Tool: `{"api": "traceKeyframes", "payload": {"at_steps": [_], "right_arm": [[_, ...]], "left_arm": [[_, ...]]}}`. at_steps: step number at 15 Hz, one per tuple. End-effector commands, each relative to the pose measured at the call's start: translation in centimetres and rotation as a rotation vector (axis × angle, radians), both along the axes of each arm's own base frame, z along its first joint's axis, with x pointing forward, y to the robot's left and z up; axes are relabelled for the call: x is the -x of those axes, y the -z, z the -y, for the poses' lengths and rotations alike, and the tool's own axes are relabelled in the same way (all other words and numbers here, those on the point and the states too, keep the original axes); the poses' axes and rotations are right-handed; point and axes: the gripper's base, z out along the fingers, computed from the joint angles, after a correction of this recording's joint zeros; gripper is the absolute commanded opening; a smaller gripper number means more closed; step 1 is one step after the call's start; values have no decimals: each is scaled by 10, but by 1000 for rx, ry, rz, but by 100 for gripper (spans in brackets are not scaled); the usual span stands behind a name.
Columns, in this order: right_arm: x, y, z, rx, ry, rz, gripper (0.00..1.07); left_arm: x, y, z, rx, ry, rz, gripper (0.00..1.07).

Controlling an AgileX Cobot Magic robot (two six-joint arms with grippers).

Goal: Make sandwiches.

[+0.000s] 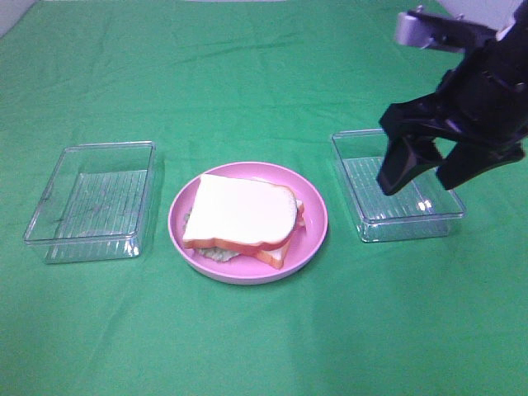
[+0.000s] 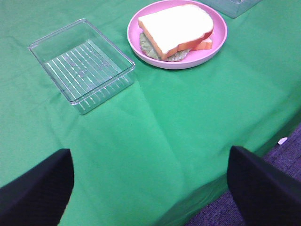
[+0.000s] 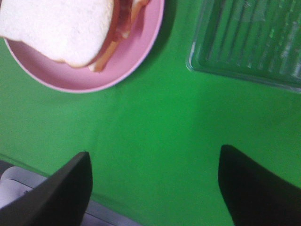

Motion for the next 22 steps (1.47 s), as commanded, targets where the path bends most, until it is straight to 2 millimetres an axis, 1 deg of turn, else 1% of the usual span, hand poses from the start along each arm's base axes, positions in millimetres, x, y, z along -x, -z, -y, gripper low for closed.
{"api": "traceKeyframes", "payload": {"at_steps": [1,2,3,4,5,6,7,8,9,11,13,16,17,22], "right_arm": [[49,-27,21,33,-9,49,71],[71,-35,28,21,-10,97,71],[83,-38,32,16,-10,119,71],[105,-40,40,8,-14,162,71],[127,-38,48,12,-19,195,71],[155,-36,59,18,-22,258,71],[168,-33,65,25,-25,283,71],[190,-28,73,27,-28,333,71],[205,-25,78,17,-33,375,71],[234,-18,88,-4,-66,518,71],[252,-16,93,-34,-78,659,71],[265,-12,98,-44,-106,797,70],[267,-12,99,-50,-104,821,70],[266,-12,98,-48,-104,810,70]], "left_arm": [[1,-1,0,16,1,10,84],[1,-1,0,14,2,11,84],[1,-1,0,11,4,13,84],[1,-1,0,7,7,16,84],[1,-1,0,6,8,16,84],[1,-1,0,6,8,16,84],[1,-1,0,6,9,17,84],[1,-1,1,2,17,19,84],[1,-1,1,1,24,20,84],[1,-1,1,2,26,20,84],[1,-1,1,2,26,20,84],[1,-1,1,3,25,19,84],[1,-1,1,2,25,18,84],[1,-1,1,3,19,19,84]]}}
